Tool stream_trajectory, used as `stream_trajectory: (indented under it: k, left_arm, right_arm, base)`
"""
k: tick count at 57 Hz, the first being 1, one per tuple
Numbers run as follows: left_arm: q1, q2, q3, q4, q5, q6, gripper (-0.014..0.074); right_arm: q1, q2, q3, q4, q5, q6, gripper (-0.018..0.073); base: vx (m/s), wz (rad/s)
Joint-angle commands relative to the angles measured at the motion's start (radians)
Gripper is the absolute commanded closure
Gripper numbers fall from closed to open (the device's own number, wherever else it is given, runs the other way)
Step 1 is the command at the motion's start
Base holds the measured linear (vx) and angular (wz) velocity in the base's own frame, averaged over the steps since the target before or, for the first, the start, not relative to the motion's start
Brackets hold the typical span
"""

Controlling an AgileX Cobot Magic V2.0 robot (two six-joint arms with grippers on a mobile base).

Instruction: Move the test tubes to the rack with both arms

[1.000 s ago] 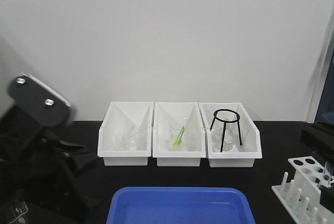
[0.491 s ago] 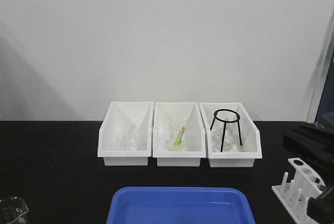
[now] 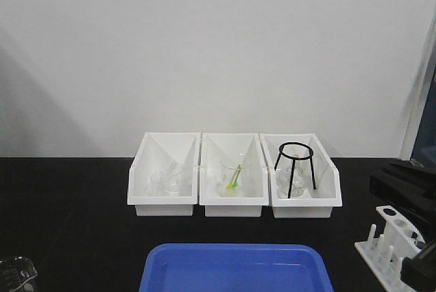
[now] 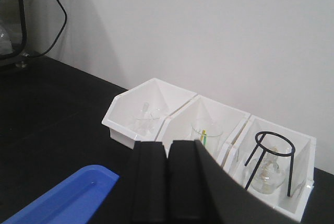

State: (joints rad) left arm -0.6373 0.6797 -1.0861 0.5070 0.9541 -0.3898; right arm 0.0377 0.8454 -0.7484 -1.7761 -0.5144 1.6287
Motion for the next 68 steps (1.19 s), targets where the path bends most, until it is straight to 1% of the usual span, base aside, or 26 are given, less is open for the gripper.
stream_trajectory:
  k: [1, 7, 10, 15, 18, 21, 25, 28, 31, 35, 37, 40, 45, 46, 51, 54, 58, 60, 61, 63, 68]
  left_arm:
    - [0.003, 0.002, -0.031, 0.024, -0.064, -0.008, 0.0617]
    - [0.003, 0.003, -0.027, 0.024, -0.091, -0.005, 0.0617]
    - [0.003, 0.003, -0.005, 0.027, -0.141, 0.0, 0.0617]
    - [0.003, 0.003, 0.053, 0.022, -0.234, 0.058, 0.0617]
    - [0.003, 0.003, 0.094, 0.019, -0.279, 0.078, 0.0617]
    - [0.017, 0.003, 0.145, -0.001, -0.332, 0.078, 0.0617]
    - [0.065, 0.0, 0.211, -0.055, -0.4, 0.074, 0.0617]
    - [0.118, -0.012, 0.265, -0.121, -0.452, 0.075, 0.0617]
    - [0.178, -0.022, 0.318, -0.192, -0.513, 0.097, 0.0617]
    - [0.256, -0.046, 0.402, -0.312, -0.611, 0.175, 0.0617]
    - [0.302, -0.059, 0.459, -0.392, -0.684, 0.228, 0.0617]
    - [0.354, -0.08, 0.532, -0.495, -0.778, 0.327, 0.0617]
    - [0.44, -0.127, 0.687, -0.719, -0.944, 0.49, 0.0617]
    - [0.506, -0.247, 0.891, -0.809, -1.094, 0.564, 0.0617]
    - [0.532, -0.353, 1.006, -0.777, -1.149, 0.56, 0.0617]
    - [0.544, -0.425, 1.078, -0.751, -1.158, 0.56, 0.0617]
    - [0.559, -0.515, 1.153, -0.743, -1.153, 0.545, 0.0617]
    - [0.564, -0.549, 1.151, -0.736, -1.082, 0.542, 0.0617]
    - [0.569, -0.573, 1.142, -0.716, -1.022, 0.545, 0.0617]
    - [0.57, -0.607, 1.14, -0.681, -0.961, 0.543, 0.0617]
    - [0.569, -0.691, 1.143, -0.634, -0.874, 0.53, 0.0617]
  right_arm:
    - [-0.001, -0.007, -0.027, 0.025, 0.022, -0.002, 0.0567]
    - [-0.001, -0.007, -0.027, 0.025, 0.022, -0.002, 0.0567]
    - [-0.001, -0.007, -0.027, 0.025, 0.022, -0.002, 0.0567]
    - [-0.001, -0.007, -0.027, 0.025, 0.022, -0.002, 0.0567]
    - [-0.001, -0.007, -0.027, 0.025, 0.022, -0.002, 0.0567]
    - [-0.001, -0.007, -0.027, 0.025, 0.022, -0.002, 0.0567]
    - [-0.001, -0.007, -0.027, 0.025, 0.022, -0.002, 0.0567]
    - [-0.001, -0.007, -0.027, 0.025, 0.022, -0.002, 0.0567]
    - [-0.001, -0.007, -0.027, 0.025, 0.022, -0.002, 0.0567]
    - [-0.001, -0.007, -0.027, 0.025, 0.022, -0.002, 0.0567]
    - [-0.001, -0.007, -0.027, 0.025, 0.022, -0.002, 0.0567]
    - [-0.001, -0.007, -0.027, 0.025, 0.022, -0.002, 0.0567]
    - [-0.001, -0.007, -0.027, 0.025, 0.022, -0.002, 0.0567]
    - [-0.001, -0.007, -0.027, 0.025, 0.026, -0.002, 0.0567]
    - [-0.001, -0.007, -0.027, 0.025, 0.026, -0.002, 0.0567]
    - [-0.001, -0.007, -0.027, 0.025, 0.026, -0.002, 0.0567]
    - [-0.001, -0.007, -0.027, 0.025, 0.026, -0.002, 0.0567]
    - [-0.001, -0.007, -0.027, 0.025, 0.026, -0.002, 0.0567]
    - [-0.001, -0.007, -0.027, 0.025, 0.026, -0.002, 0.0567]
    - [-0.001, -0.007, -0.027, 0.025, 0.026, -0.002, 0.0567]
    - [-0.001, -0.007, -0.027, 0.025, 0.026, -0.002, 0.0567]
  base:
    - [0.0, 0.0]
    - [0.0, 0.0]
    - [0.0, 0.0]
    - [0.0, 0.0]
    - [0.0, 0.0]
    - [0.0, 0.0]
    - [0.0, 0.0]
    - [0.0, 0.0]
    - [0.0, 0.0]
    - [0.0, 0.0]
    - [0.0, 0.0]
    - [0.0, 0.0]
    - [0.0, 0.0]
    - [0.0, 0.0]
    - [0.0, 0.0]
    - [0.0, 0.0]
    - [0.0, 0.0]
    - [0.0, 0.0]
    - [0.0, 0.0]
    - [0.0, 0.0]
    - [0.0, 0.0]
